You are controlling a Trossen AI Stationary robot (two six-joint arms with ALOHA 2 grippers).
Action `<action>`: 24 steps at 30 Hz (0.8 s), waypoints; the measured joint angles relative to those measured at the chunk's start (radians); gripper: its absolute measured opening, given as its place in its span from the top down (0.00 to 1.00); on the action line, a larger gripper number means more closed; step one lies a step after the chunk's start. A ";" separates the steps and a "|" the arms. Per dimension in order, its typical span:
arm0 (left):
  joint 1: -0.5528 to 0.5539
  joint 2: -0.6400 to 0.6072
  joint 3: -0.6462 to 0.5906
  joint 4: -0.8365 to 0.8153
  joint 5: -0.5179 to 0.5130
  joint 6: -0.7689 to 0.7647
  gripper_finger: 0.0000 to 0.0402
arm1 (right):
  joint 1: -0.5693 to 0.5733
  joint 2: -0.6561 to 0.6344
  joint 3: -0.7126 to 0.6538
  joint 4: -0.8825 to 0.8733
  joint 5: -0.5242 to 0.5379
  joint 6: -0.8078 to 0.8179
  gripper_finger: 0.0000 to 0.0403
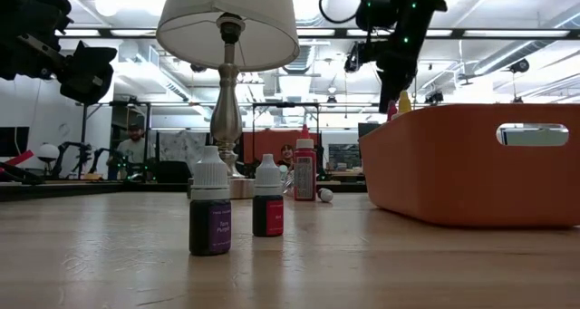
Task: Pick & Place food coloring
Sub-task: Put the small food coloring bottle into the orange bin
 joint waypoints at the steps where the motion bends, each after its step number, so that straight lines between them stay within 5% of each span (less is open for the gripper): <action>1: 0.000 0.000 0.000 0.000 0.000 0.000 0.36 | -0.012 0.004 0.005 -0.001 -0.023 -0.008 0.22; 24: 0.000 0.000 0.000 0.000 0.000 0.000 0.36 | -0.125 0.239 0.038 0.056 -0.112 -0.032 0.21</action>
